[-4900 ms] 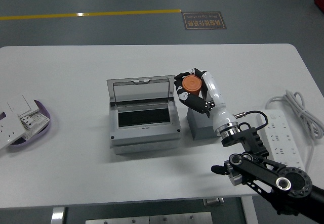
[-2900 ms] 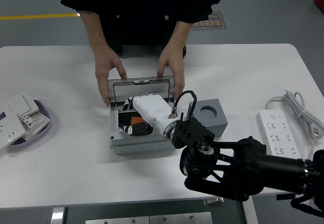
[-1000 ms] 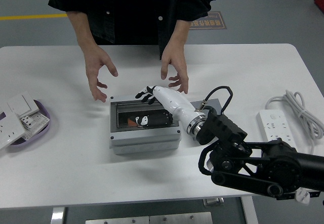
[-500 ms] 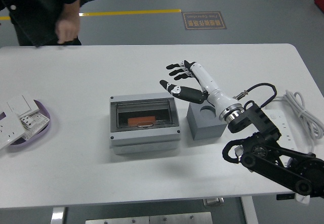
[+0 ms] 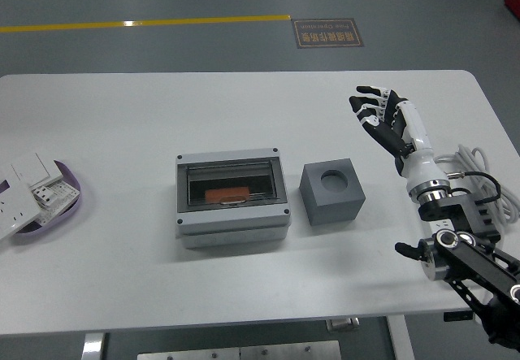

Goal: Pick up the cylinder from the cube,place it in the box,flap close box

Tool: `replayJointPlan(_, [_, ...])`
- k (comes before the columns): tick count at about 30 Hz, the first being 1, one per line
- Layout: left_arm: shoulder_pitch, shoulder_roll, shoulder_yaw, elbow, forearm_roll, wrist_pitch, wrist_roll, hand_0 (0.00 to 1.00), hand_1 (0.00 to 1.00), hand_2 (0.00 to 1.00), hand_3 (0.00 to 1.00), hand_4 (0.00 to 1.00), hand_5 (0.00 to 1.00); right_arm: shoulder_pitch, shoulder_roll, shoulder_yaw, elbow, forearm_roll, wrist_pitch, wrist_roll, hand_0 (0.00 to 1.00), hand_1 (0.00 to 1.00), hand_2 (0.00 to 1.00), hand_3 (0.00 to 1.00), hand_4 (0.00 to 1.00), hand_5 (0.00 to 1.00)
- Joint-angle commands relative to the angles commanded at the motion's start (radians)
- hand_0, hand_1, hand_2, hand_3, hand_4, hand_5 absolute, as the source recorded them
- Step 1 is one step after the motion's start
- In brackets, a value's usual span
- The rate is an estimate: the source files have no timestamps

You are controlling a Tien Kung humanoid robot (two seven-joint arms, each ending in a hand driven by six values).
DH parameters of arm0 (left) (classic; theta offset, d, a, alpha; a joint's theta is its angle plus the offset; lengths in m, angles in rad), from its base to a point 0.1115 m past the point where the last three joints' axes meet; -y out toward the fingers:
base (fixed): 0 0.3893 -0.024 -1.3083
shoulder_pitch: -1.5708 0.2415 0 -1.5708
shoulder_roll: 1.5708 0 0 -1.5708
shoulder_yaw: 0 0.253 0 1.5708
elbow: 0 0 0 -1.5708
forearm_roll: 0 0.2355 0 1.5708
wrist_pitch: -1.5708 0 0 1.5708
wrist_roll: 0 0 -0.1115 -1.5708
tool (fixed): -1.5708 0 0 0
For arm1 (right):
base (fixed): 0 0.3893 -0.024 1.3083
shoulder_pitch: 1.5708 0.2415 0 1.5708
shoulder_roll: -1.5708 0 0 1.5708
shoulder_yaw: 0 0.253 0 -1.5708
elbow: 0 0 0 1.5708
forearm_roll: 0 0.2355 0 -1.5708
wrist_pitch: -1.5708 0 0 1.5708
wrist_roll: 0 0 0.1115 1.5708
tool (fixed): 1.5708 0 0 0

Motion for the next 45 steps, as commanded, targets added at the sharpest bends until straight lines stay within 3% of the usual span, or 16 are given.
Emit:
replayJointPlan(7, [-0.004, 0.015, 0.023, -0.002, -0.004, -0.002, -0.001, 0.595, 0.619, 0.608, 0.625, 0.675, 0.232, -0.006, 0.011, 0.004, -0.035, 0.158, -0.005, 0.138, 0.702, 0.622, 0.620, 0.645, 0.768, 0.446])
replayJointPlan(11, [0.000, 0.024, 0.031, -0.003, -0.008, -0.003, -0.001, 0.595, 0.619, 0.608, 0.625, 0.675, 0.232, -0.011, 0.016, 0.008, -0.050, 0.204, -0.008, 0.166, 0.702, 0.622, 0.620, 0.645, 0.768, 0.446])
replayJointPlan(23, [0.019, 0.043, 0.057, -0.004, -0.035, -0.008, 0.001, 0.596, 0.620, 0.610, 0.626, 0.676, 0.233, -0.032, 0.043, 0.024, -0.087, 0.208, -0.006, 0.165, 0.696, 0.622, 0.597, 0.633, 0.759, 0.434])
replayJointPlan(36, [0.025, 0.034, -0.025, -0.011, 0.007, -0.019, -0.001, 0.597, 0.621, 0.610, 0.627, 0.677, 0.232, -0.074, 0.041, 0.111, -0.067, 0.183, 0.001, 0.158, 0.690, 0.621, 0.600, 0.634, 0.760, 0.428])
replayJointPlan(45, [0.010, 0.032, -0.034, -0.014, 0.019, -0.022, -0.001, 0.597, 0.621, 0.612, 0.628, 0.678, 0.232, -0.077, 0.042, 0.145, -0.059, 0.168, 0.004, 0.157, 0.690, 0.617, 0.598, 0.631, 0.764, 0.425])
